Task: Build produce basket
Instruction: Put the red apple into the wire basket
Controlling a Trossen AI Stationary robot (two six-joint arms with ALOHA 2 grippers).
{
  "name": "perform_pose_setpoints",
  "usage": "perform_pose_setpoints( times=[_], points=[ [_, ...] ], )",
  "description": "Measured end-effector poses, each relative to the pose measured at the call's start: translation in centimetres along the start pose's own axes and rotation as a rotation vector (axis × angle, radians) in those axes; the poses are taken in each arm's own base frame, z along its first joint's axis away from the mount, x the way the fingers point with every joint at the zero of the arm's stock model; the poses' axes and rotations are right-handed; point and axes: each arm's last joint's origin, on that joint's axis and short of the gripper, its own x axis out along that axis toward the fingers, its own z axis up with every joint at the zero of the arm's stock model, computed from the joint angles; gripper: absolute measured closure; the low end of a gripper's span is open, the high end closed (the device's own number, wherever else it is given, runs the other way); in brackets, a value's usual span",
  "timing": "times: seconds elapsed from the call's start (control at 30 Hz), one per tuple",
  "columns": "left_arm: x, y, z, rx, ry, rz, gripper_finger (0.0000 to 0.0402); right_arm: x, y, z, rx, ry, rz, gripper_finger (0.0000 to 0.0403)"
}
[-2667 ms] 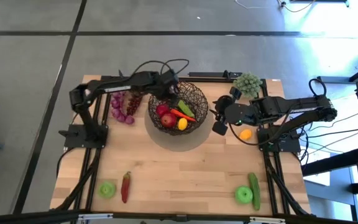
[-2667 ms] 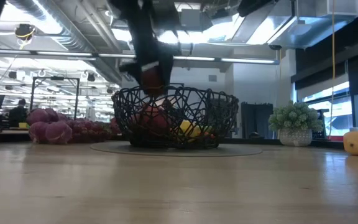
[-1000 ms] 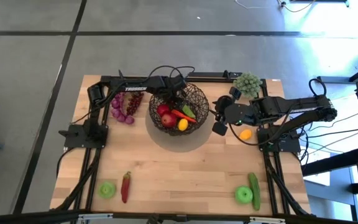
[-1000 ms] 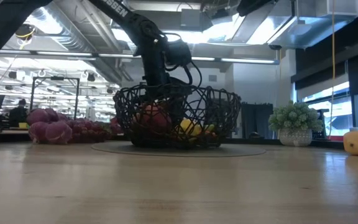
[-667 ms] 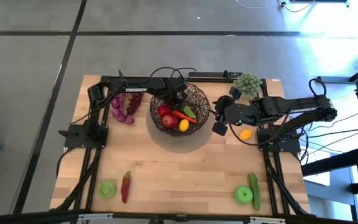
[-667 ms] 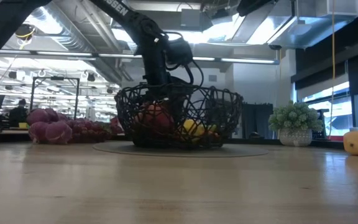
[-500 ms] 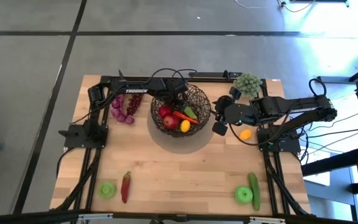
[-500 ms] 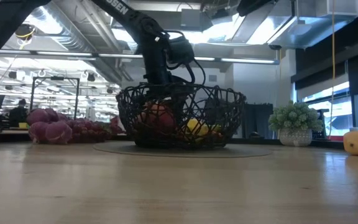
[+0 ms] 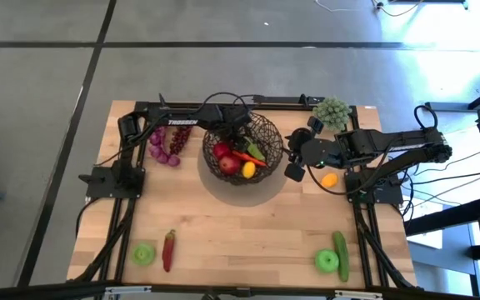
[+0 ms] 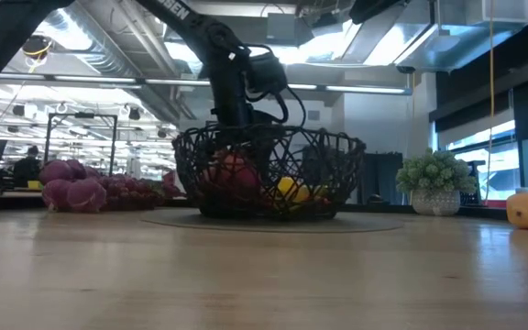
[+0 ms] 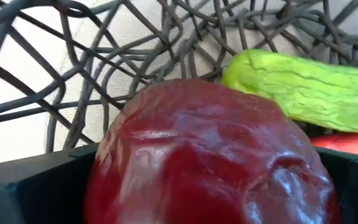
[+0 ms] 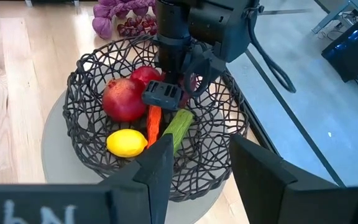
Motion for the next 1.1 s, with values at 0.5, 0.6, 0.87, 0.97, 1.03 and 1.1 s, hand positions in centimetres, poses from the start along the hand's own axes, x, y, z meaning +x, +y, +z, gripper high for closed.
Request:
perform_pose_setpoints(
  times=[0.5,0.6,0.87,0.97,1.03,1.1],
  points=[
    [-2.4,-1.6,1.2,0.075,-0.063,0.055,0.0079,0.0,0.0,0.0,0.000,0.000,0.000,0.0248],
    [-2.4,-1.6,1.1,0.069,-0.056,0.064,0.0079,0.0,0.0,0.0,0.000,0.000,0.000,0.0248],
    [-2.4,-1.5,1.0,0.083,-0.047,0.070,0.0063,0.0,0.0,0.0,0.000,0.000,0.000,0.0248],
    [-2.4,-1.5,1.0,0.086,-0.047,0.070,0.0048,0.0,0.0,0.0,0.000,0.000,0.000,0.0248],
    [-2.4,-1.5,1.0,0.086,-0.049,0.072,0.0036,0.0,0.0,0.0,0.000,0.000,0.000,0.0248],
    [-2.4,-1.5,1.0,0.085,-0.052,0.079,0.0026,0.0,0.0,0.0,0.000,0.000,0.000,0.0248]
  ],
)
